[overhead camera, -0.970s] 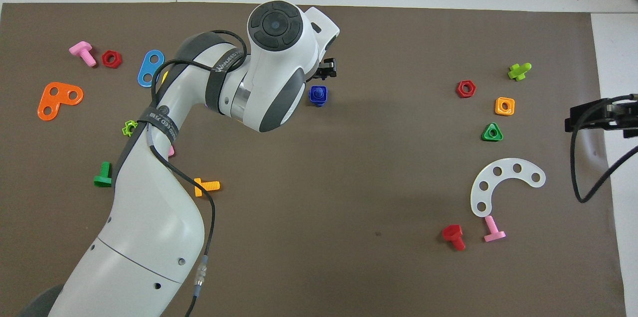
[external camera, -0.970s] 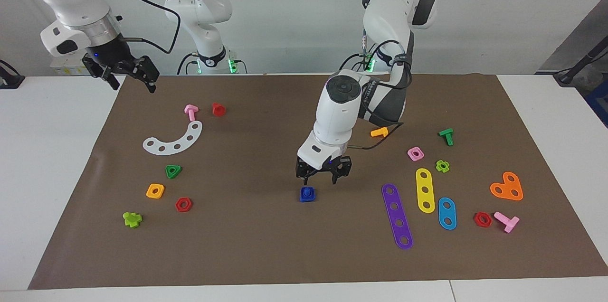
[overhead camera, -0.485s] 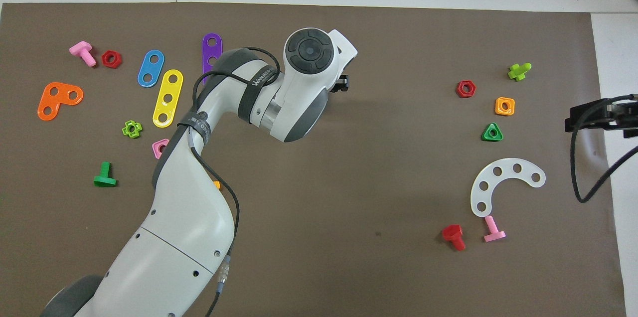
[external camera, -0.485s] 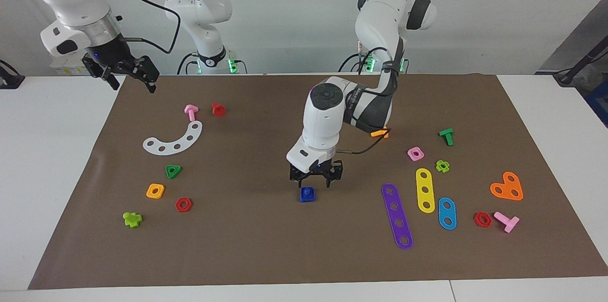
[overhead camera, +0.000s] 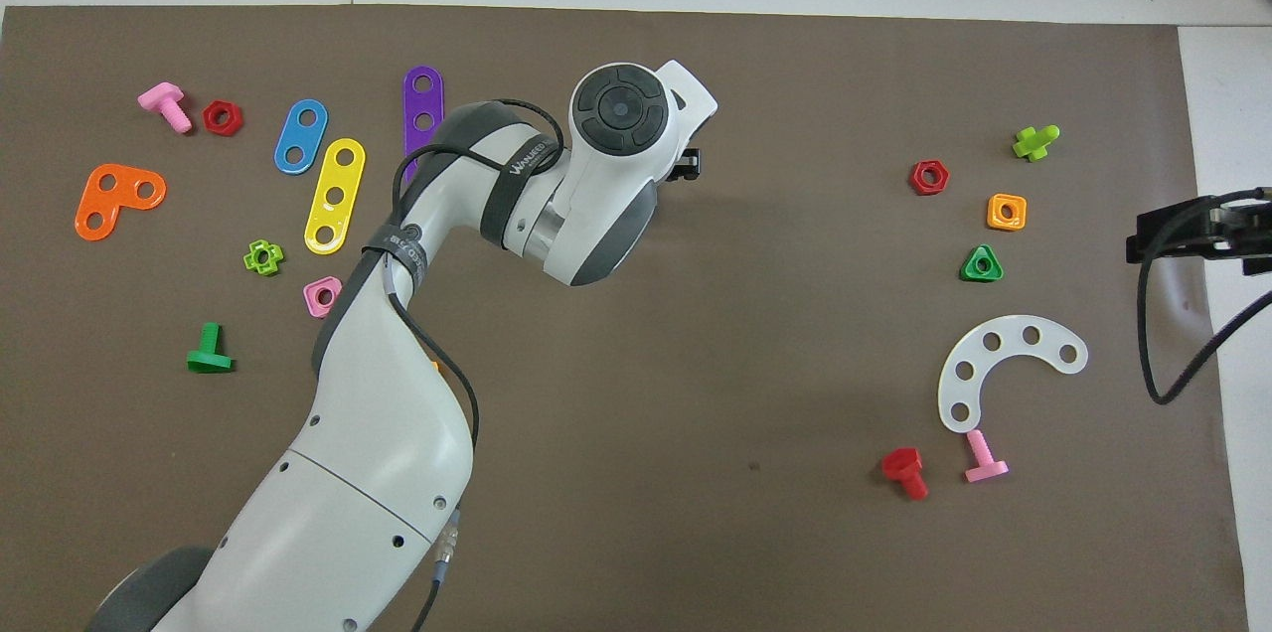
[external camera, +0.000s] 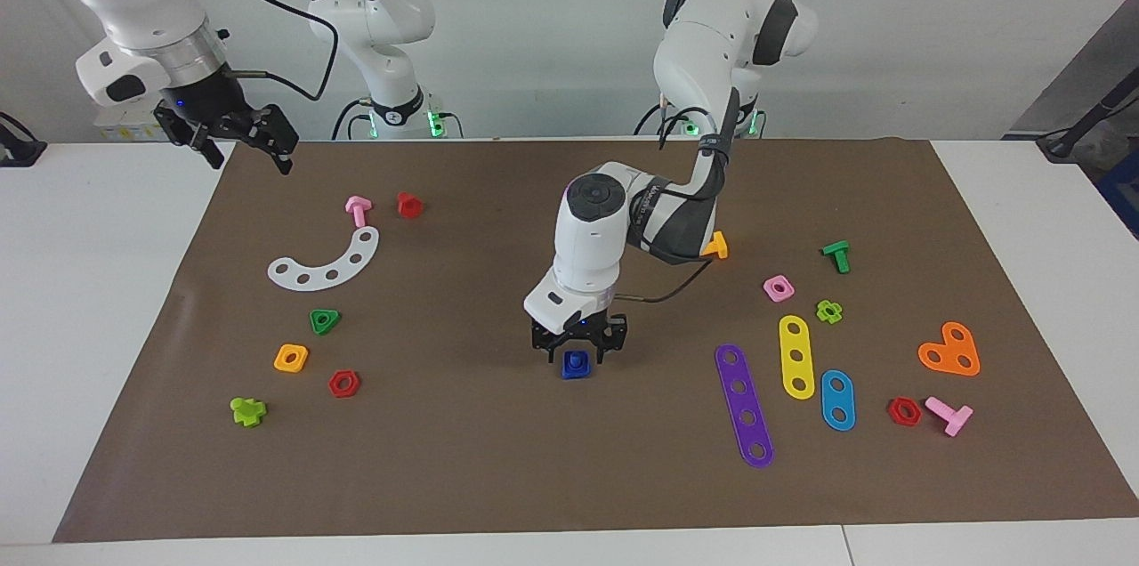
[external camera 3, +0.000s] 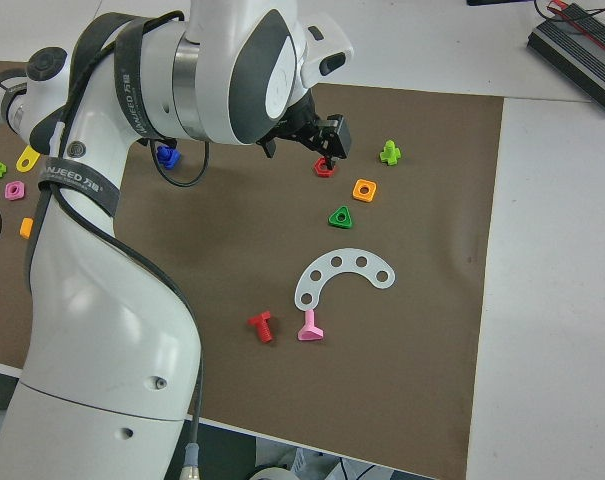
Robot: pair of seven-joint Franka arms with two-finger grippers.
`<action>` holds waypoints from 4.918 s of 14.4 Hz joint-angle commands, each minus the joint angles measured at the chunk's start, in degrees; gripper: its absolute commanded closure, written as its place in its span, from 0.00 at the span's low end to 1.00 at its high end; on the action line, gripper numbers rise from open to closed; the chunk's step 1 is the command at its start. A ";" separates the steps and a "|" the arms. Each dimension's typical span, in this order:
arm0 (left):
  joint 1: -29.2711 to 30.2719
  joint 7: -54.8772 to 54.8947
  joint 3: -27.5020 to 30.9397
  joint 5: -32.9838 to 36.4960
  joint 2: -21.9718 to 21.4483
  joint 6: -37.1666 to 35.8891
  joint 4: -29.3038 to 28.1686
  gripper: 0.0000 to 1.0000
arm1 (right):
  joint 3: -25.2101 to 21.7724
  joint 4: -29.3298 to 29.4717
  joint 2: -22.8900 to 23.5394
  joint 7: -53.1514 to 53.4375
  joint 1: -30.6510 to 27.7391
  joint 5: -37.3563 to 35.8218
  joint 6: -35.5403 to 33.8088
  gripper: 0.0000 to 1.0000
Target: Unscrew and place screws in storage area
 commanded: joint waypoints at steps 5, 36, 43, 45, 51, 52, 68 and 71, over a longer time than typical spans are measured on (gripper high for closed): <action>-0.44 -0.75 0.67 1.50 1.38 3.23 -1.39 0.23 | 0.53 -0.84 -0.88 0.30 -0.61 0.15 -0.11 0.00; 0.00 -0.48 0.67 1.14 1.38 0.16 -1.31 0.54 | 0.53 -0.84 -0.88 0.30 -0.61 0.15 -0.11 0.00; -0.09 -0.40 -0.03 0.97 1.29 -5.12 0.18 0.55 | 0.53 -0.84 -0.88 0.30 -0.61 0.15 -0.11 0.00; 0.00 -0.40 -0.03 0.62 1.11 -6.00 0.89 0.55 | 0.53 -0.84 -0.88 0.30 -0.61 0.15 -0.11 0.00; 0.35 -0.40 0.14 -1.40 0.15 -8.46 1.95 0.55 | 0.53 -0.84 -0.88 0.30 -0.61 0.15 -0.11 0.00; 0.35 -0.40 0.14 -1.84 -0.46 -9.25 2.56 0.55 | 0.53 -0.84 -0.88 0.30 -0.61 0.15 -0.11 0.00; 18.70 25.41 0.32 -5.09 -22.59 -14.64 -20.77 0.56 | 0.79 -2.76 -0.44 1.96 3.60 0.06 4.01 0.00; 20.74 30.10 0.32 -5.10 -27.53 -4.37 -35.10 0.57 | 0.97 -3.92 3.85 9.84 9.92 0.06 11.56 0.00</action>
